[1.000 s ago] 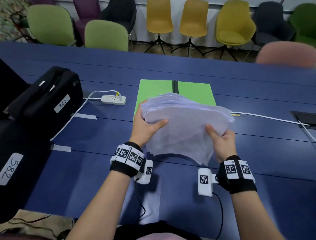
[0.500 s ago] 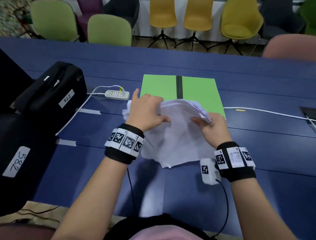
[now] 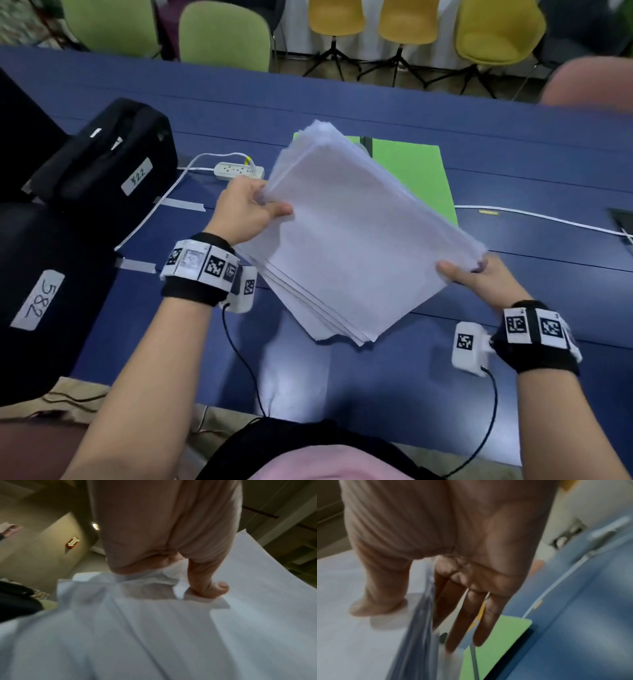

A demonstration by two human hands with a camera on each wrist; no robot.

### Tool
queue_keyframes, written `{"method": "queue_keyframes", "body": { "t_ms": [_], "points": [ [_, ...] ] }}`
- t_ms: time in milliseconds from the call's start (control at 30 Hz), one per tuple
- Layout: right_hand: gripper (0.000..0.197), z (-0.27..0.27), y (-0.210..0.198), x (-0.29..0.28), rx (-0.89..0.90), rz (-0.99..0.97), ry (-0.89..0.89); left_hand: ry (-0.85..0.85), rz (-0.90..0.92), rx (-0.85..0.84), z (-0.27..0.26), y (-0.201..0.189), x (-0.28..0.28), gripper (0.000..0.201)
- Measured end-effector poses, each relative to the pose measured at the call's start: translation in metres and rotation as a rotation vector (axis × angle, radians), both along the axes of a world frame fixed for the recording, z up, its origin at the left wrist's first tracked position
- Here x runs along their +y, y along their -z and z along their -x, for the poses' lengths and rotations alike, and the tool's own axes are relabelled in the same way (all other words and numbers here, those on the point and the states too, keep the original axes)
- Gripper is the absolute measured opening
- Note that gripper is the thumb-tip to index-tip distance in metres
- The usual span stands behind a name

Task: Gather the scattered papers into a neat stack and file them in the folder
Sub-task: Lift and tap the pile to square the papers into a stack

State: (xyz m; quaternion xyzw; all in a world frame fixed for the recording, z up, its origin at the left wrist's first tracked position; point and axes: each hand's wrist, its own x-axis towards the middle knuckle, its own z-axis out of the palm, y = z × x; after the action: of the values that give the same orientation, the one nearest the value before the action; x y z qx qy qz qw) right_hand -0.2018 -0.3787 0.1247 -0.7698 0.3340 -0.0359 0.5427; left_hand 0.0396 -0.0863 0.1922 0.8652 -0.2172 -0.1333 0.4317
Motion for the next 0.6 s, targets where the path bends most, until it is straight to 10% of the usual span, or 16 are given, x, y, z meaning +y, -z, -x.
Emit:
{"method": "queue_keyframes", "body": {
  "t_ms": [233,333,600],
  "points": [
    [0.084,-0.003,0.045,0.048,-0.144,-0.47,-0.003,-0.228,0.374,0.306,0.002,0.031,0.008,0.009],
    [0.042,-0.005,0.063,0.062,-0.054,-0.501,-0.007,-0.377,0.408,0.444,0.012,0.065,0.004,0.022],
    [0.011,-0.001,0.13,0.076,0.257,-0.42,0.267,-0.596,-0.02,0.715,0.047,0.171,0.019,0.035]
  ]
}}
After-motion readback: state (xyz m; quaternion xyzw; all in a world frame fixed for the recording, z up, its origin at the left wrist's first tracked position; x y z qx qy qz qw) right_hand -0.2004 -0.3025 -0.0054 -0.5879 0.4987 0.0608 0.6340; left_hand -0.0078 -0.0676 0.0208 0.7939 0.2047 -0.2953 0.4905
